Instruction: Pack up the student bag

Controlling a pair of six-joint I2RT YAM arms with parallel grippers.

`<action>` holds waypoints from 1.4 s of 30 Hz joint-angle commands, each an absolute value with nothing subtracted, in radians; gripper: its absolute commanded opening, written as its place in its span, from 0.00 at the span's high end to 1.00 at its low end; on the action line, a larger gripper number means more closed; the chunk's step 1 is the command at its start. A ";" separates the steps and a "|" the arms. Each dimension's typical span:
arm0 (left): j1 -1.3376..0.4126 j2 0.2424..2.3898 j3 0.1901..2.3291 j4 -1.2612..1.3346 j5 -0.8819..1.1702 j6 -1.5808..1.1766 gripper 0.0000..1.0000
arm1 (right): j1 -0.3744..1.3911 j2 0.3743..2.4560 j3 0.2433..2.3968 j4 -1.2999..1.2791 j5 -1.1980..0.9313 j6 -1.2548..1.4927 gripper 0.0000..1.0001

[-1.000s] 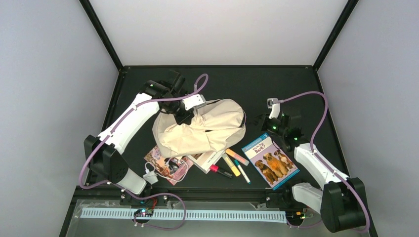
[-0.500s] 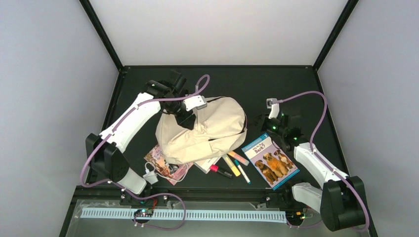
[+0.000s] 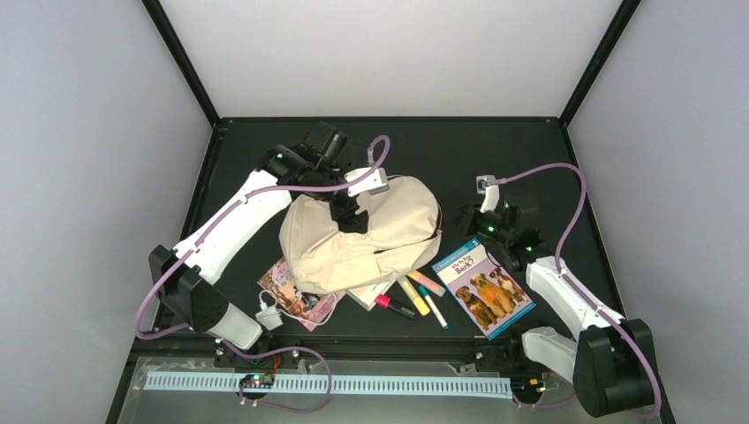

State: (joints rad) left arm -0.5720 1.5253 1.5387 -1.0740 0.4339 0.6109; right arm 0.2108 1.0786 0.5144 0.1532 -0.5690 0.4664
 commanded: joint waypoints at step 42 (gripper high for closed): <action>-0.779 1.919 1.560 -0.730 0.302 0.625 0.71 | 0.202 1.071 0.526 0.220 -0.597 0.509 0.99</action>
State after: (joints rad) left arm -0.7849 1.9247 1.5532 -0.7036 0.2745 0.5941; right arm 0.2108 1.0569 0.5137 0.1875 -0.6109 0.4969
